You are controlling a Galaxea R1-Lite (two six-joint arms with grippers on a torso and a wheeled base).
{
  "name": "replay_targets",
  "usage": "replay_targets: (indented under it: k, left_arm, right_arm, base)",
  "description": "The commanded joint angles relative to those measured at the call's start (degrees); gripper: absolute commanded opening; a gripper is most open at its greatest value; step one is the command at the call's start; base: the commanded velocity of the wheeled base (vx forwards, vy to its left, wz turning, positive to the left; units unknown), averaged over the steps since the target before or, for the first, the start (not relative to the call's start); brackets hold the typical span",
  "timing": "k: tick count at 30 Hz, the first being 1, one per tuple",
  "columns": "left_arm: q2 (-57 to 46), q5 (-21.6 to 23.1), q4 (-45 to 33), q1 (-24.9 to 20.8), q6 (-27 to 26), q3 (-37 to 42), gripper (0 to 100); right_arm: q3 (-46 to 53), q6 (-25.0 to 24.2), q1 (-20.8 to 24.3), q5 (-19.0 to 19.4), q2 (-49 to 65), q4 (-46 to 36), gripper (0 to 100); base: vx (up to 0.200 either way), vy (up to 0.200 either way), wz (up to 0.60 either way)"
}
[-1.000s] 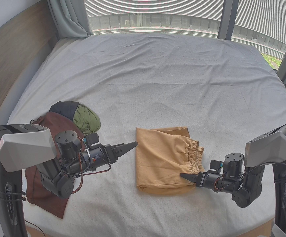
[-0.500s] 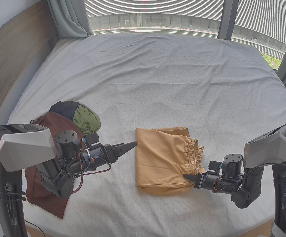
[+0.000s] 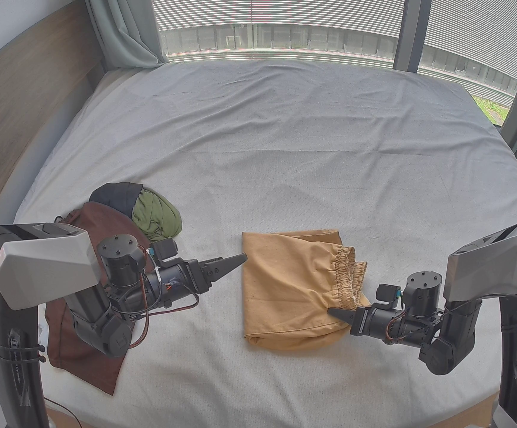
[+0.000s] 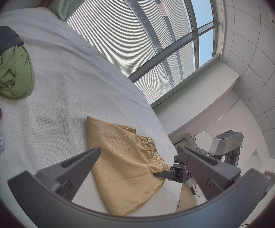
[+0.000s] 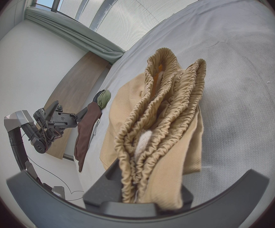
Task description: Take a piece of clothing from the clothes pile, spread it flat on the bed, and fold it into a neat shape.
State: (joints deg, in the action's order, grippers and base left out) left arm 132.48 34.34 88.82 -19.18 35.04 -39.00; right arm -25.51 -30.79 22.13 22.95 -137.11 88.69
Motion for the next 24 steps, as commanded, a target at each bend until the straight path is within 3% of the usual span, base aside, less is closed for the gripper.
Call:
replay_targets:
  k: [1, 8, 9, 11, 18, 24]
  left_arm:
    - [-0.3, 0.0, 0.0, 0.0, 0.0, 0.1, 100]
    - [-2.2, 0.3, 0.0, 1.1, -6.7, 0.6, 100]
    - [-2.9, 0.2, 0.0, 1.3, -10.8, 1.7, 100]
    - [-3.3, 0.3, 0.0, 1.4, -12.3, 2.3, 100]
    - [-3.8, 1.2, -0.1, 3.4, -25.3, 3.2, 100]
    - [-3.8, 1.2, -0.1, 3.4, -30.2, 3.7, 100]
  right_arm:
    - [0.0, 0.0, 0.2, 0.0, 1.1, 0.1, 0]
    - [0.7, -0.1, 1.4, 0.0, 4.6, 0.0, 0]
    - [0.7, -0.1, 2.0, 0.0, 5.4, 0.0, 0]
    - [0.6, -0.1, 2.0, 0.1, 5.4, 0.0, 0]
    - [-0.2, -1.8, 2.0, 0.2, 6.7, 0.0, 0]
    - [-1.8, -1.9, 2.7, 0.2, 8.0, -0.1, 0]
  base:
    - [0.0, 0.0, 0.0]
    - [0.0, 0.0, 0.0]
    - [0.0, 0.0, 0.0]
    - [0.0, 0.0, 0.0]
    - [0.0, 0.0, 0.0]
    - [0.0, 0.0, 0.0]
